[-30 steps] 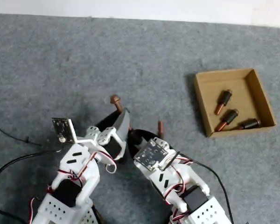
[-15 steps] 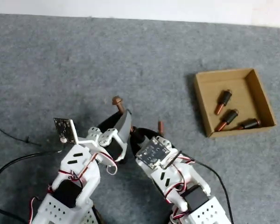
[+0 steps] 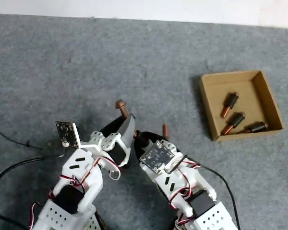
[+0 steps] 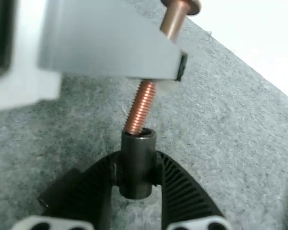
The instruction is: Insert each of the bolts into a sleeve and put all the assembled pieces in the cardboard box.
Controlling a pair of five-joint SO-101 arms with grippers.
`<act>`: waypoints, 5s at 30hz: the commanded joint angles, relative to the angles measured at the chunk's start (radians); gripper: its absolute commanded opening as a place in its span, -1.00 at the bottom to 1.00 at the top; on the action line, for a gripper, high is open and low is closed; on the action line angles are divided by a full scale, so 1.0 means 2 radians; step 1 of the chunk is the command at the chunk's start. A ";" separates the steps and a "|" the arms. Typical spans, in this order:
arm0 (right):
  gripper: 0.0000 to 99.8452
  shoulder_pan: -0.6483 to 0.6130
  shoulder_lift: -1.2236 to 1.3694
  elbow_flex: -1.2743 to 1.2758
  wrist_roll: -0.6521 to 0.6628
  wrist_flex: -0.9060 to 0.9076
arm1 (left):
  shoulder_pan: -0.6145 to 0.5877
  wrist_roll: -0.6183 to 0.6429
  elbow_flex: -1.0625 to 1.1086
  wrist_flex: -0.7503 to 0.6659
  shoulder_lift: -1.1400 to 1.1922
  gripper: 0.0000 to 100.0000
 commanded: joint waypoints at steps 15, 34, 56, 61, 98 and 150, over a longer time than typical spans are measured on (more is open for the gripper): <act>-0.99 0.005 -0.009 0.067 -0.002 -0.048 | 0.012 0.005 -0.012 -0.014 -0.007 -0.99; -0.99 0.004 -0.009 0.064 -0.046 -0.045 | -0.006 0.043 -0.008 -0.026 -0.007 -0.99; -0.99 -0.004 -0.010 0.050 -0.044 -0.045 | -0.006 0.041 0.013 -0.061 -0.006 -0.99; -0.99 -0.004 -0.010 0.050 -0.044 -0.045 | -0.010 0.040 0.013 -0.048 -0.005 -0.99; -0.99 -0.022 -0.010 0.054 -0.042 -0.104 | -0.017 0.005 0.013 -0.001 -0.006 -0.99; -0.99 0.125 -0.009 0.054 -0.046 -0.155 | -0.163 0.056 -0.026 0.044 -0.007 -0.47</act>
